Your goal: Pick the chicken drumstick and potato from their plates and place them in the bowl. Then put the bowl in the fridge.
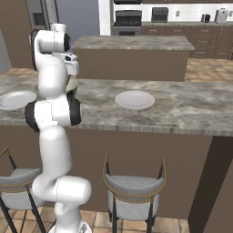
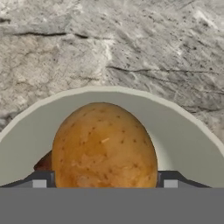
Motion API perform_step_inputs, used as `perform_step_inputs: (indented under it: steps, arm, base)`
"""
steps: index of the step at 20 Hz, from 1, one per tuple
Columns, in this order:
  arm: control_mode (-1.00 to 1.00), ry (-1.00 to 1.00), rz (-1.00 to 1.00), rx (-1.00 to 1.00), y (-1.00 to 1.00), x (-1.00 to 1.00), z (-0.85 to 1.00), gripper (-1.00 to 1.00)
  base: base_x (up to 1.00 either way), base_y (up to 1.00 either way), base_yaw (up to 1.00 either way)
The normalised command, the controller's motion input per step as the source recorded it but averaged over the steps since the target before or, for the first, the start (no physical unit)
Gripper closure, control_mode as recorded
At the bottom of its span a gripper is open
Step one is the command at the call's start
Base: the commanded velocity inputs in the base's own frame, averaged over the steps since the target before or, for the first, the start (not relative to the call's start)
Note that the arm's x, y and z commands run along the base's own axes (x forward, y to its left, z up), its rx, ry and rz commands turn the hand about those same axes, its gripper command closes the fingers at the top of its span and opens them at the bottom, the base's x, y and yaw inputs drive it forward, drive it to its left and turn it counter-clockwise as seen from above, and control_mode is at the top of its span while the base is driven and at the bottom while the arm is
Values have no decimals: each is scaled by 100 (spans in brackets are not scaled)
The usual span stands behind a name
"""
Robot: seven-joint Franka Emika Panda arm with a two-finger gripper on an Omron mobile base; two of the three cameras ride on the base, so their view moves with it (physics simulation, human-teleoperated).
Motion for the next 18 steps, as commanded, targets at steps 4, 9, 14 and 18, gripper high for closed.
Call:
perform_step_inputs:
  steps: [4,9,14,18]
  arm:
    - [-100,0,-15,0,0,-13,-19,100]
    - [-100,0,-15,0,-5,-26,-7,100]
    - [-100,0,-16,0,-14,-37,0,100]
    - [-100,0,-16,0,-13,-34,0,100]
  base:
    - [0,0,0]
    - [0,0,0]
    - [0,0,0]
    - [0,0,0]
